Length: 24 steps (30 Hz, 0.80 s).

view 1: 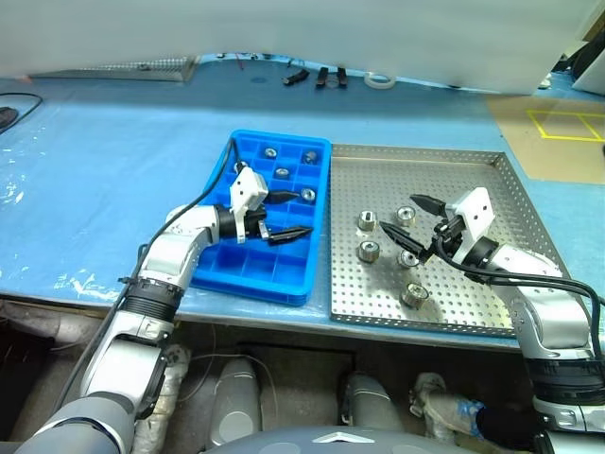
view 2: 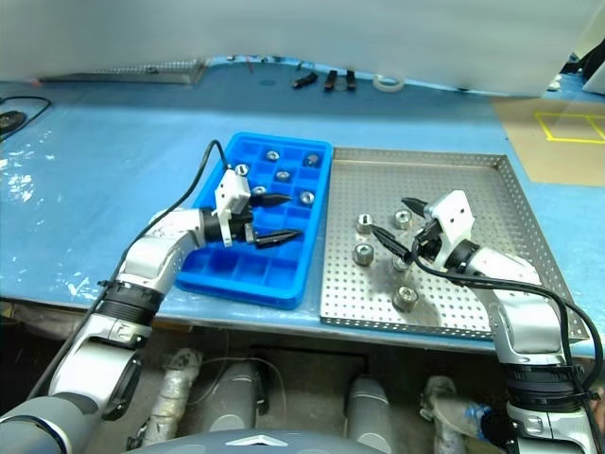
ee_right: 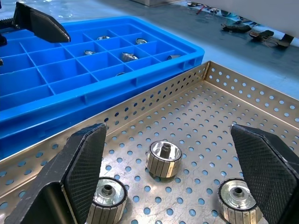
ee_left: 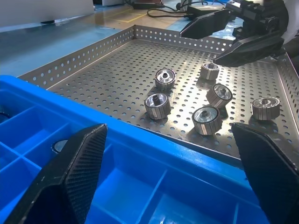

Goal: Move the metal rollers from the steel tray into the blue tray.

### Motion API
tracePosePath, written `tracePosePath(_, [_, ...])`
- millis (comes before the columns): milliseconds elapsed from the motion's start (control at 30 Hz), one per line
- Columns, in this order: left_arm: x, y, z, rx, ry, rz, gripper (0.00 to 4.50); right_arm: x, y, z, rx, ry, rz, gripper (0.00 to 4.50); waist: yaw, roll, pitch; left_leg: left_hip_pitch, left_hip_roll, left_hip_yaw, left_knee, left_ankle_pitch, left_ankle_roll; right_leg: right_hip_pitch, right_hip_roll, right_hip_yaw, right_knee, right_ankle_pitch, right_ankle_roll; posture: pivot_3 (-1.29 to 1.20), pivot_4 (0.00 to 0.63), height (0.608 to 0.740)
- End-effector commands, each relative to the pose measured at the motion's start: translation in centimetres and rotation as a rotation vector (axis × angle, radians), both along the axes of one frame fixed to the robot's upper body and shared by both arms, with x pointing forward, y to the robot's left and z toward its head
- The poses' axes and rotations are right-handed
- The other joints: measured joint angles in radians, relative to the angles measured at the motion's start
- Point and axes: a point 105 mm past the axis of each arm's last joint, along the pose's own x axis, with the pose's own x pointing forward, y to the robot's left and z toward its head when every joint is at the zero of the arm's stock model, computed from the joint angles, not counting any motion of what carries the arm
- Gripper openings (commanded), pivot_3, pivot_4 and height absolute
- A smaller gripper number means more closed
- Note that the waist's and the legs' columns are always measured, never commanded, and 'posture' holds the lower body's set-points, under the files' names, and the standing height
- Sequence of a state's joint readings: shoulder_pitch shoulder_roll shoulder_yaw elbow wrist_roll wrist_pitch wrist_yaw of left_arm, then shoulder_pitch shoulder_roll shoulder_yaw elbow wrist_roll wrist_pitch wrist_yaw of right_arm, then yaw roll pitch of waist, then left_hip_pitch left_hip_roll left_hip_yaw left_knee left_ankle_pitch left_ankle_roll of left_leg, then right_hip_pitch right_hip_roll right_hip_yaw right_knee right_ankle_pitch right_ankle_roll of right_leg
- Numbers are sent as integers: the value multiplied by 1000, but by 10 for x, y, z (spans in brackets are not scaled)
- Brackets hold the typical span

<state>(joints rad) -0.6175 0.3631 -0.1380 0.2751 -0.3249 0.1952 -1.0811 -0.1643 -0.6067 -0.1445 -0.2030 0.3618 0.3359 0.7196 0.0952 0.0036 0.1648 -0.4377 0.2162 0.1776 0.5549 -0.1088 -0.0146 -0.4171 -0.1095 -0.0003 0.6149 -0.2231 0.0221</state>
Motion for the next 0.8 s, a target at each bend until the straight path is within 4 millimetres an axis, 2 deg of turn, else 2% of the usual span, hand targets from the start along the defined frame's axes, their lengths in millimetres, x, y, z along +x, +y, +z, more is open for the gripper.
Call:
tracePosePath(33, [2, 1, 13, -9, -53, -2, 4500, -2, 0, 18, 1, -74, 8, 4468, 0, 0, 0, 0, 0, 0, 0, 0, 0, 0, 0, 0, 0, 0, 0, -68, 150, 740])
tracePosePath(233, [4, -1, 16, -12, -47, 7, 4500, -2, 0, 20, 3, -79, 6, 4468, 0, 0, 0, 0, 0, 0, 0, 0, 0, 0, 0, 0, 0, 0, 0, -76, 150, 740])
tracePosePath(400, [10, -13, 33, -20, -78, -25, 4500, -4, -4, 25, 8, -96, -15, 4468, 1, 0, 0, -1, 0, 0, 0, 0, 0, 0, 0, 0, 0, 0, 0, -111, 150, 740])
tracePosePath(533, [8, -47, 42, 0, -82, -155, 4500, -14, -13, 24, 4, -102, -61, 4468, 1, 0, 0, -1, -1, 0, 0, 0, 1, 0, -1, 1, -1, 0, 0, -179, 150, 740])
tracePosePath(567, [8, -50, 41, 7, -79, -172, 4500, -15, -14, 24, 4, -103, -67, 4468, 0, 0, 0, -1, -1, 0, 0, 0, 1, 1, -1, 1, -2, 0, 0, -193, 150, 740])
tracePosePath(800, [6, -93, 23, 170, -150, -346, 4500, -45, -28, 24, 9, -129, -207, 4468, -34, 0, 0, -1, -1, 2, -1, -2, 3, 0, -1, 2, -6, 0, 0, -401, 150, 740])
